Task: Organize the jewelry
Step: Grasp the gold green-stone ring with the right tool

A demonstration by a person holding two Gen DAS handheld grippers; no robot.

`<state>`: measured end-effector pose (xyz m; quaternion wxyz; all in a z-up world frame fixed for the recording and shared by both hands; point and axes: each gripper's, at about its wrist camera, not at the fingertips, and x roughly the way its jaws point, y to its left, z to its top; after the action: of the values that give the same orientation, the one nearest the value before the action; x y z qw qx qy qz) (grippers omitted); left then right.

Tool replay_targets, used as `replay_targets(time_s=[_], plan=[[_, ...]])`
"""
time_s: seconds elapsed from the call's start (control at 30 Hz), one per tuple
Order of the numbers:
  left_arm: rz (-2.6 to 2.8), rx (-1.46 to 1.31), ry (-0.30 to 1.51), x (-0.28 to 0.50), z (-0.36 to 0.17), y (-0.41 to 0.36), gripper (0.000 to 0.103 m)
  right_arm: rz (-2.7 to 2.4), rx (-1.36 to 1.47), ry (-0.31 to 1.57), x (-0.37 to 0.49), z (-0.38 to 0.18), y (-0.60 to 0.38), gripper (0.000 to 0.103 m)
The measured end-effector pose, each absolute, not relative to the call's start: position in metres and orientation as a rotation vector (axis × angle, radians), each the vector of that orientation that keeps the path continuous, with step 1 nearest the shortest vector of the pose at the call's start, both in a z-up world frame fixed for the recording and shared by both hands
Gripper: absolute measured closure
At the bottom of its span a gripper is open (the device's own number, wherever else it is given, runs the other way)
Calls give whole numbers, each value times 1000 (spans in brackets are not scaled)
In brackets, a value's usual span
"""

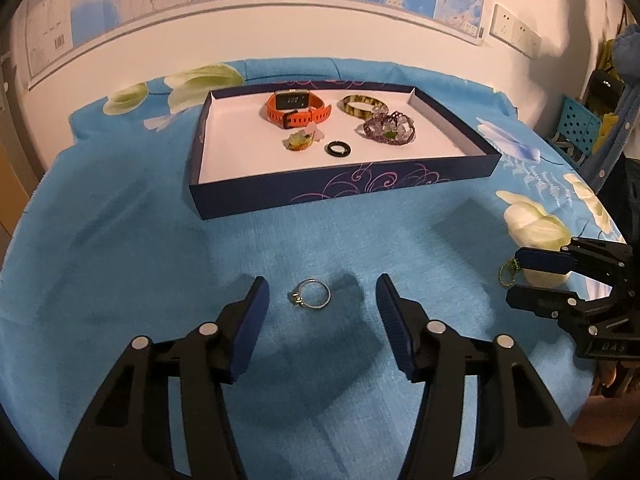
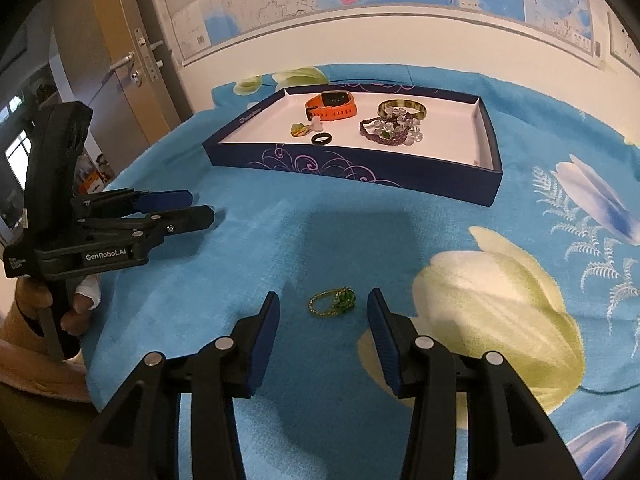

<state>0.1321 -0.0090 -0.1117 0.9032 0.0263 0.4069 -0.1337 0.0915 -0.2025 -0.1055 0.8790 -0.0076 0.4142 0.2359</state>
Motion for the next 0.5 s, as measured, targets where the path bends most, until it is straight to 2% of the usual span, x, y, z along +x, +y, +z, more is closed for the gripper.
replay_targets(time_s=[0.27, 0.43, 0.5], plan=[[-275, 47, 858, 137, -115, -9, 55, 457, -64, 852, 92, -107, -198, 68], [-268, 56, 861, 137, -115, -11, 60, 444, -83, 844, 91, -108, -197, 71], [-266, 60, 860, 137, -115, -11, 66, 438, -87, 842, 92, -108, -197, 75]])
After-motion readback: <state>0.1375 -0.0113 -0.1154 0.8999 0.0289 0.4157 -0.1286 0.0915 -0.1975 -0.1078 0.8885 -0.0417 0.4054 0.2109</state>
